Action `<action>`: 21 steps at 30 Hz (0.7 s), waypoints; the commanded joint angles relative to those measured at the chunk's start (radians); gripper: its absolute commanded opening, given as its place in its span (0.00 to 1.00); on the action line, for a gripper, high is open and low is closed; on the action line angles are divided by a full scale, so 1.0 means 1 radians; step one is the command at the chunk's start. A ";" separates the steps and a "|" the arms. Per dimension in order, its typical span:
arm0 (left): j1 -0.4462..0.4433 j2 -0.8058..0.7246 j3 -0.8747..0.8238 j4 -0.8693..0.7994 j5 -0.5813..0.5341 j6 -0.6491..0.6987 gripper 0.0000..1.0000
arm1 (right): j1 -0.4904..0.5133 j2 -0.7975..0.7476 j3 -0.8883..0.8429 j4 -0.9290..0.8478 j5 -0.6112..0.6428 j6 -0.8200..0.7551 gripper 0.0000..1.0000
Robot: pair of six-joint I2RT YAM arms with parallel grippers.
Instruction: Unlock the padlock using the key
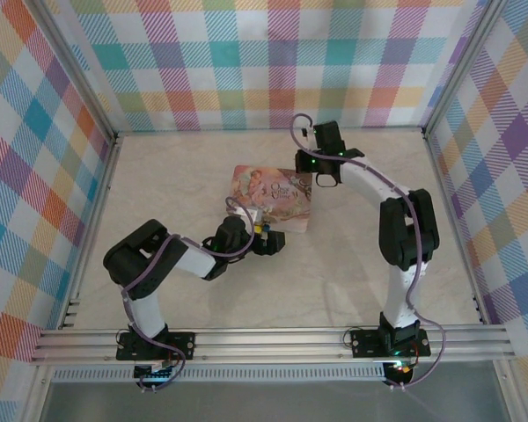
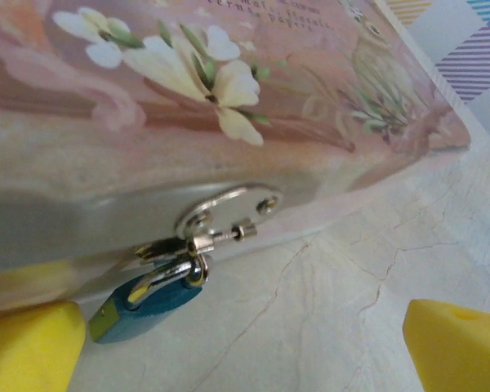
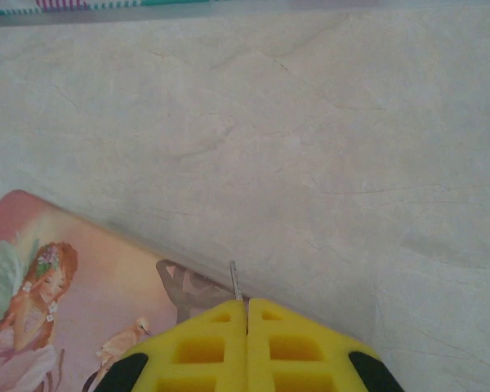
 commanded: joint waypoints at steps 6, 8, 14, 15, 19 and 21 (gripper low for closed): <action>-0.021 0.052 0.041 0.100 0.096 0.103 0.96 | -0.001 0.041 -0.017 -0.010 -0.030 -0.015 0.00; -0.020 0.052 0.050 0.095 0.118 0.113 0.94 | 0.003 0.043 -0.028 -0.005 -0.033 -0.015 0.00; -0.019 0.050 0.084 0.047 0.139 0.107 0.83 | 0.008 0.044 -0.039 0.000 -0.035 -0.016 0.00; -0.019 0.049 0.084 0.046 0.140 0.104 0.83 | 0.010 0.042 -0.040 0.000 -0.035 -0.018 0.00; -0.015 0.035 0.077 0.055 0.155 0.094 0.79 | 0.010 0.036 -0.042 -0.001 -0.034 -0.021 0.00; -0.006 0.033 0.076 0.064 0.171 0.079 0.78 | 0.010 0.039 -0.042 -0.004 -0.032 -0.021 0.00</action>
